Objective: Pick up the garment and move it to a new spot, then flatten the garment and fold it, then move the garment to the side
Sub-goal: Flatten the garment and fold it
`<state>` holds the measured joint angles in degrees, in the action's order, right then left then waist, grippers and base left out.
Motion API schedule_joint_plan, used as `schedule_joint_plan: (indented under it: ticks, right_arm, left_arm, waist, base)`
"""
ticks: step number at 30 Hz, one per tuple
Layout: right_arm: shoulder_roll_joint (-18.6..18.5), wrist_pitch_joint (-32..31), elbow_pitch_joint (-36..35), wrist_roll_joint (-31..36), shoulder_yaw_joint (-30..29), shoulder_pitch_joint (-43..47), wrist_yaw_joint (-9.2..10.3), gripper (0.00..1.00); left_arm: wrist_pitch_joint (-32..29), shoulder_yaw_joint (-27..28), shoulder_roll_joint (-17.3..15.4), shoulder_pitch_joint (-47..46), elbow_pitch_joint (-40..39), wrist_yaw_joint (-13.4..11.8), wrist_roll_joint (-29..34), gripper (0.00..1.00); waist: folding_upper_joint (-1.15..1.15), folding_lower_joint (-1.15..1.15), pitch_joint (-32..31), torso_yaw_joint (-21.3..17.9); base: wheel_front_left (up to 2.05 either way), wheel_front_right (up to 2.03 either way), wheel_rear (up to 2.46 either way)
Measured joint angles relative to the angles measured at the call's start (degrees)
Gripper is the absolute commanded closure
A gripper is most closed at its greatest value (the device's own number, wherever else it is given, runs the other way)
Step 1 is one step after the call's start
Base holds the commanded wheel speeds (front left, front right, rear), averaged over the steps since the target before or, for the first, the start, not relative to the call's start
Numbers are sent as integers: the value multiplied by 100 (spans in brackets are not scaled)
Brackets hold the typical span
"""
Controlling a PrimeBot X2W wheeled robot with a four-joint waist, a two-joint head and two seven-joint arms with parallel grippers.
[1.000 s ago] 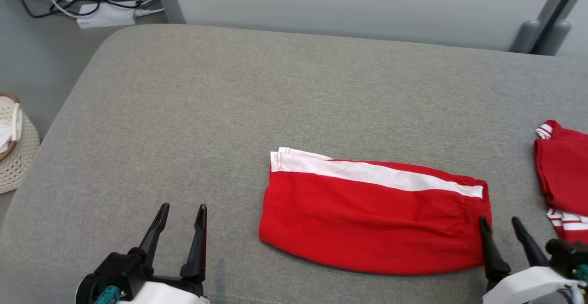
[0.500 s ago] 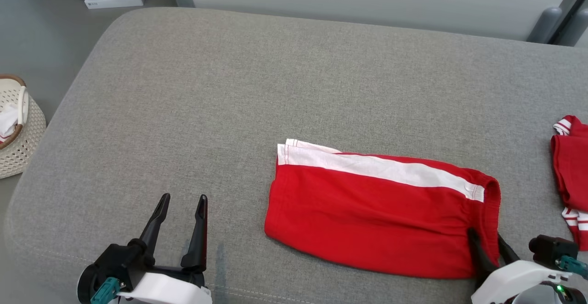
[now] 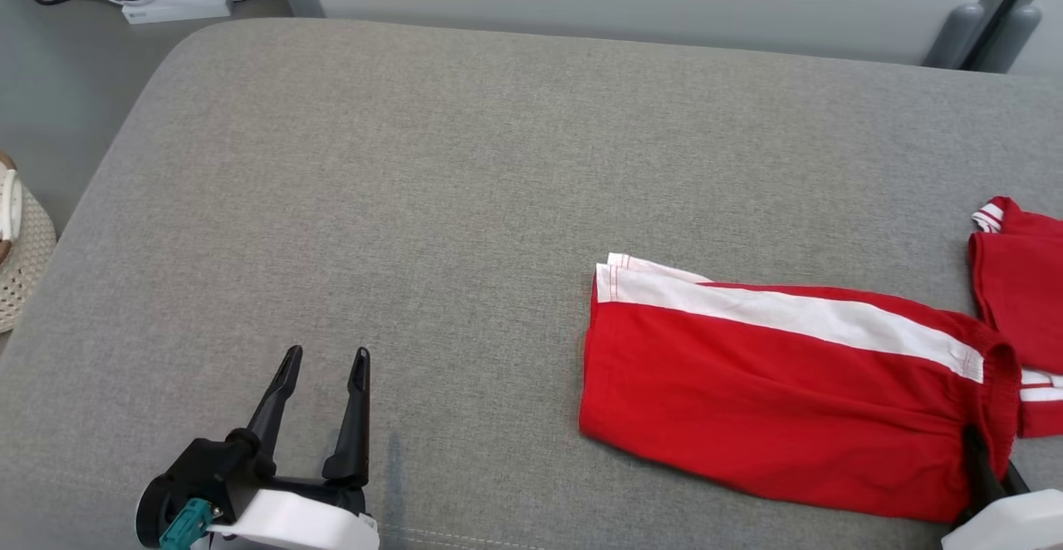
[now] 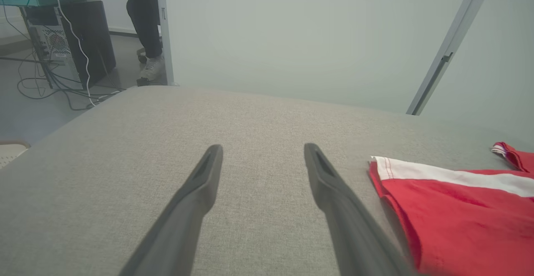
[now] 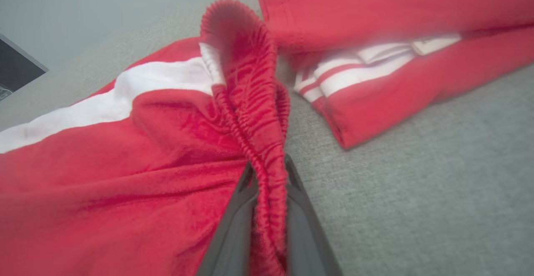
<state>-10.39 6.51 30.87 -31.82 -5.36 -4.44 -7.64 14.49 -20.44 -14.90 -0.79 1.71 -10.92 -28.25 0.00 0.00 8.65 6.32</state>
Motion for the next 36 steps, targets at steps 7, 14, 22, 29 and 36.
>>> schedule_joint_plan:
  ticks: [7,14,22,29,36]
  right_arm:
    - [394,-227,-978,-635,241,20,18,100]
    - [603,-821,-2332,-1045,1248,-75,16,100]
    - [697,-1051,-1969,-927,2372,-601,18,100]
    - [693,-746,-1160,-1051,2920,-1009,18,22]
    - [687,-402,-810,-1259,3327,-1408,18,0]
  left_arm:
    - [0,21,38,-1,49,129,45,0]
    - [0,2,73,-31,77,181,55,0]
    - [0,-82,105,-145,141,258,65,0]
    - [0,-144,177,-238,202,286,102,0]
    - [0,-115,194,-298,207,286,104,0]
  waist:
    - [0,0,-13,-139]
    - [0,0,-2,-120]
    - [0,0,23,109]
    - [0,0,68,334]
    - [0,0,126,342]
  base:
    - [0,0,0]
    - [0,0,0]
    - [0,0,0]
    - [0,0,0]
    - [0,0,0]
